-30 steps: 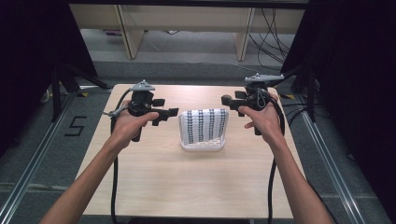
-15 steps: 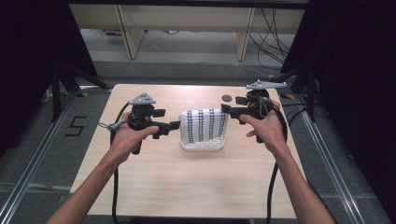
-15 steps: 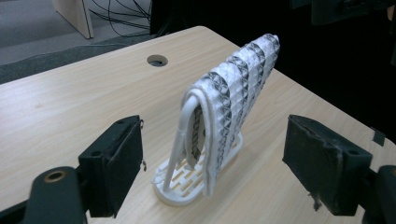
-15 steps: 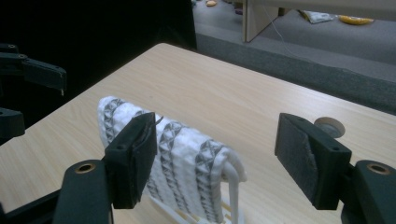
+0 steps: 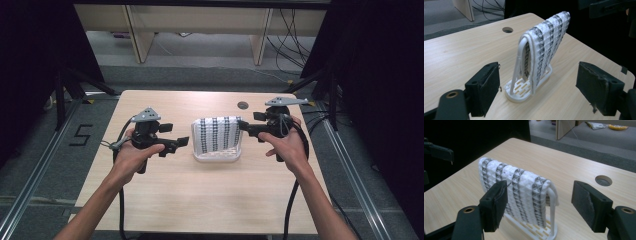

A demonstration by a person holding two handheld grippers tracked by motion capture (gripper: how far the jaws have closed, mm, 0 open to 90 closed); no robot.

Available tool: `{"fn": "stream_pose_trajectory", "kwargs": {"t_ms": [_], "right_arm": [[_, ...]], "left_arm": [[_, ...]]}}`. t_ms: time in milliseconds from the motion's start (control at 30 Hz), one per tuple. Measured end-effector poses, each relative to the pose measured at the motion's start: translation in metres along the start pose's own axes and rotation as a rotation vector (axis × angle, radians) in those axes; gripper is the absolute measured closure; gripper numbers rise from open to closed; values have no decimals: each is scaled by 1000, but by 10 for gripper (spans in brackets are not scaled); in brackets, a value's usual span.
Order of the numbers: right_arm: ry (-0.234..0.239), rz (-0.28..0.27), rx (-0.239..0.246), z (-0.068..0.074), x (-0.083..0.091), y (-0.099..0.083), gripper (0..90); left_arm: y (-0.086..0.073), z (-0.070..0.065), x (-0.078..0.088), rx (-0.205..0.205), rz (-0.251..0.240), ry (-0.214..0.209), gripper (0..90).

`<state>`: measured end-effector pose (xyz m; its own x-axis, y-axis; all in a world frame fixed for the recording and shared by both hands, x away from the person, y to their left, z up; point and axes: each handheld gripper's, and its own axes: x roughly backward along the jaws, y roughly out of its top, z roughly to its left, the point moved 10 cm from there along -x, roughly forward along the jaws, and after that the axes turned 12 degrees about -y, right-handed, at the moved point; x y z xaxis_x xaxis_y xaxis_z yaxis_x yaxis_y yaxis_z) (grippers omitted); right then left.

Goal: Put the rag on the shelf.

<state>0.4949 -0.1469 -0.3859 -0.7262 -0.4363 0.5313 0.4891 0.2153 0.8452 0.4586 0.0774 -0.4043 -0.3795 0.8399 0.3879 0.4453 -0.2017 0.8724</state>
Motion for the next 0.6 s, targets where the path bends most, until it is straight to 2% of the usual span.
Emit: {"fn": "stream_pose_trajectory", "kwargs": {"t_ms": [33, 100, 133, 167, 200, 233, 267, 333, 367, 400, 433, 500, 600], "right_arm": [[9, -16, 19, 0, -1, 0, 303], [4, -8, 12, 1, 2, -2, 303], [9, -11, -7, 4, 3, -2, 303], [12, -15, 11, 3, 3, -3, 303], [14, -20, -2, 5, 4, -4, 303], [18, -30, 22, 5, 4, -4, 303], [16, -21, 14, 6, 5, -6, 303], [18, -24, 4, 9, 6, -9, 303], [14, -27, 16, 8, 7, -10, 303], [17, -26, 7, 10, 7, -12, 303], [14, -29, 23, 9, 8, -12, 303], [15, -22, 11, 11, 9, -15, 303], [20, -30, 19, 12, 9, -19, 303]], "left_arm": [[-1, 0, 0, 0, 1, 4, 183], [-4, -2, 0, -5, -1, -7, 184], [-5, -3, 1, -7, 9, 0, 185], [-6, -4, 0, -10, 7, -4, 185], [-7, -5, 1, -15, 8, -1, 186], [-8, -6, 1, -16, 8, -6, 187], [-8, -7, 1, -18, 11, 1, 187], [-10, -9, 2, -22, 10, -3, 188], [-11, -11, 2, -24, 6, -11, 189], [-12, -12, 2, -26, 4, -11, 190], [-13, -14, 2, -29, 12, -10, 190], [-15, -18, 2, -32, 7, -20, 190], [-19, -23, 1, -38, 10, -34, 190]]}}
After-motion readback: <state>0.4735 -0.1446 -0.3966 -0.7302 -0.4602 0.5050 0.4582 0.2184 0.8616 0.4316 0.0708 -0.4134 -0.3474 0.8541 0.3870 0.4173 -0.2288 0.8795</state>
